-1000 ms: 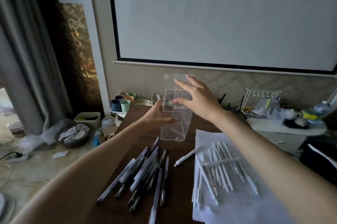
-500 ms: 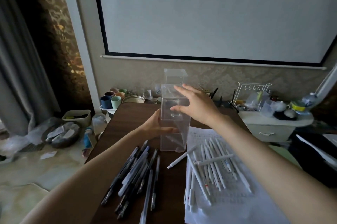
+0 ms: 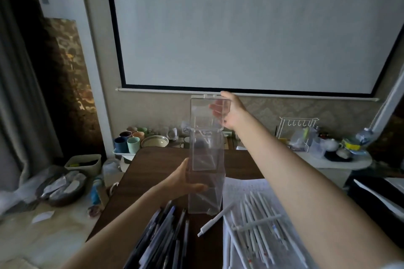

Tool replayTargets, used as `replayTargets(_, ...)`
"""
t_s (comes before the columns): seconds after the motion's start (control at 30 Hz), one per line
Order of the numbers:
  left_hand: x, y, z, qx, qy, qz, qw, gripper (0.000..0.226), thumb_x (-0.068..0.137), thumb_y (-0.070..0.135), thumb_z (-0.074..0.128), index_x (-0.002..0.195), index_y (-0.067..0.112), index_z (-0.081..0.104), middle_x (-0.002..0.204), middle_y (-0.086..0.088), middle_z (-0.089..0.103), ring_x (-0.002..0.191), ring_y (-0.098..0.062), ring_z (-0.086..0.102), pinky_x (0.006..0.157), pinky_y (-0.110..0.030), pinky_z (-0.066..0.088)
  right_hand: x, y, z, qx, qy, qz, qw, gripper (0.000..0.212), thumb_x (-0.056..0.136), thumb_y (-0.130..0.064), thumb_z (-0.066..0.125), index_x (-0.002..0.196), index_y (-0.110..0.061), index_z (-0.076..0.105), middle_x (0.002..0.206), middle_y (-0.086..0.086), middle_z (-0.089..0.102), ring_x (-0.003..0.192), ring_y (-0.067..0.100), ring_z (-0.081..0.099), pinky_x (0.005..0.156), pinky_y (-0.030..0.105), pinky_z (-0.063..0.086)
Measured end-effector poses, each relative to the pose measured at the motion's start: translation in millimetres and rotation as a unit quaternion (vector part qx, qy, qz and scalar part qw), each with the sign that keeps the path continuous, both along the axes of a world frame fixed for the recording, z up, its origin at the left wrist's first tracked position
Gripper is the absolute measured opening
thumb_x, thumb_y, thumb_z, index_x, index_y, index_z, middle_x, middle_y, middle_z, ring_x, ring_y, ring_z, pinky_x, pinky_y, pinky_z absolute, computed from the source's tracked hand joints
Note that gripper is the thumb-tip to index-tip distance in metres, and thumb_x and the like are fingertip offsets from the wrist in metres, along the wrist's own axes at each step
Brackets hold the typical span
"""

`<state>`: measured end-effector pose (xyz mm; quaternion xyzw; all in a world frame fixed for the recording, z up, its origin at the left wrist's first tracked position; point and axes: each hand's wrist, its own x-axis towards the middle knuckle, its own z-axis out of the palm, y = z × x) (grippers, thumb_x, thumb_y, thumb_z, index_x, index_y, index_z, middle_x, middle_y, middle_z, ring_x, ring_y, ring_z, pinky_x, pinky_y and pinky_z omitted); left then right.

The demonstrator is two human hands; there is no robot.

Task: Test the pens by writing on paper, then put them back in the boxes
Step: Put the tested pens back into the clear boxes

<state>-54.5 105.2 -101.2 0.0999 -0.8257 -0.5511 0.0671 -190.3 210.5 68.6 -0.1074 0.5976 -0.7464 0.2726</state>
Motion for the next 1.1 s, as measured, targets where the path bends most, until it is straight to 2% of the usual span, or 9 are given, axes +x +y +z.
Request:
replayTargets(0.1, 0.9, -0.2, 0.4, 0.013, 0.0, 0.0, 1.0, 0.087, 0.065, 0.012, 0.083, 0.134, 0.013, 0.03, 0.119, -0.005, 0.056, 0.103, -0.012, 0.062, 0.078, -0.025, 0.054, -6.5, -12.0, -1.0, 0.017, 0.003, 0.012, 1.0, 0.04, 0.095, -0.044, 0.042, 0.077, -0.013, 0.06, 0.065, 0.0, 0.067, 0.057, 0.015, 0.056, 0.06, 0.026, 0.03)
replayTargets(0.27, 2.3, 3.5, 1.7, 0.029, 0.0, 0.006, 1.0, 0.084, 0.068, 0.008, 0.081, 0.134, 0.012, 0.029, 0.116, -0.005, 0.059, 0.099, -0.006, 0.064, 0.076, -0.022, 0.053, -5.4, -9.9, -31.0, -0.081, 0.189, -0.001, 0.979, 0.066, 0.091, -0.066, 0.019, 0.13, -0.021, 0.047, 0.098, 0.005, 0.065, 0.079, 0.016, 0.06, 0.071, 0.031, 0.041)
replayTargets(0.37, 3.4, 6.4, 4.9, 0.027, -0.004, 0.005, 1.0, 0.083, 0.07, 0.007, 0.08, 0.135, 0.013, 0.029, 0.114, -0.002, 0.06, 0.095, -0.002, 0.064, 0.073, -0.018, 0.052, -1.3, -0.2, -49.1, -0.098, 0.239, 0.004, 0.966, 0.061, 0.084, -0.067, 0.023, 0.134, -0.036, 0.04, 0.121, 0.0, 0.056, 0.101, 0.019, 0.06, 0.086, 0.032, 0.046)
replayTargets(0.53, 5.3, 6.9, 6.1, 0.015, -0.006, 0.008, 1.0, 0.083, 0.07, 0.007, 0.08, 0.135, 0.012, 0.029, 0.113, 0.0, 0.06, 0.094, 0.0, 0.064, 0.074, -0.018, 0.052, -2.2, 2.3, -45.0, -0.088, 0.204, 0.014, 0.975, 0.045, 0.085, -0.065, 0.036, 0.112, -0.034, 0.054, 0.108, 0.007, 0.063, 0.078, 0.018, 0.065, 0.065, 0.031, 0.052)
replayTargets(0.73, 6.6, 10.9, 6.8, 0.015, 0.004, 0.004, 1.0, 0.076, 0.075, 0.003, 0.076, 0.134, 0.012, 0.029, 0.109, 0.002, 0.06, 0.089, 0.004, 0.064, 0.07, -0.013, 0.05, -6.4, -6.9, -34.2, -0.004, 0.201, -0.003, 0.98, 0.068, 0.092, -0.065, 0.02, 0.139, -0.022, 0.043, 0.123, 0.011, 0.057, 0.072, 0.018, 0.064, 0.062, 0.03, 0.051)
replayTargets(0.87, 10.0, 11.2, 2.0, 0.016, 0.015, 0.006, 1.0, 0.077, 0.074, 0.0, 0.075, 0.135, 0.012, 0.029, 0.112, -0.004, 0.061, 0.096, -0.003, 0.065, 0.072, -0.018, 0.052, 2.0, 1.9, -58.3, 0.017, 0.222, 0.042, 0.974, 0.071, 0.089, -0.068, 0.014, 0.15, -0.03, 0.017, 0.148, 0.001, 0.039, 0.109, 0.02, 0.058, 0.079, 0.031, 0.048)
replayTargets(0.93, 13.5, 13.5, 3.1, 0.003, 0.017, 0.008, 1.0, 0.076, 0.074, -0.001, 0.074, 0.134, 0.01, 0.029, 0.113, -0.007, 0.061, 0.097, -0.008, 0.065, 0.074, -0.023, 0.054, 6.2, 13.3, -75.4, 0.05, 0.233, 0.054, 0.97, 0.086, 0.08, -0.074, 0.023, 0.15, -0.026, 0.016, 0.153, 0.0, 0.03, 0.129, 0.021, 0.045, 0.1, 0.041, 0.042)
replayTargets(1.0, 17.7, 13.9, 5.2, -0.02, 0.015, 0.003, 1.0, 0.081, 0.074, 0.008, 0.077, 0.137, 0.011, 0.027, 0.119, -0.01, 0.059, 0.104, -0.015, 0.063, 0.082, -0.034, 0.055, 13.1, 28.5, -92.1, 0.108, 0.272, 0.054, 0.955, 0.085, 0.08, -0.071, 0.03, 0.148, -0.021, 0.024, 0.152, 0.001, 0.032, 0.136, 0.02, 0.036, 0.112, 0.043, 0.031)
replayTargets(1.1, 33.0, 5.6, 1.6, -0.093, -0.002, 0.006, 0.996, 0.102, 0.066, 0.05, 0.08, 0.144, 0.02, 0.023, 0.133, 0.002, 0.051, 0.121, -0.015, 0.052, 0.095, -0.039, 0.048, 28.9, 57.0, -114.8, 0.181, 0.351, 0.039, 0.918, 0.07, 0.09, -0.055, 0.045, 0.145, -0.015, 0.031, 0.147, 0.001, 0.036, 0.128, 0.014, 0.041, 0.104, 0.031, 0.033)
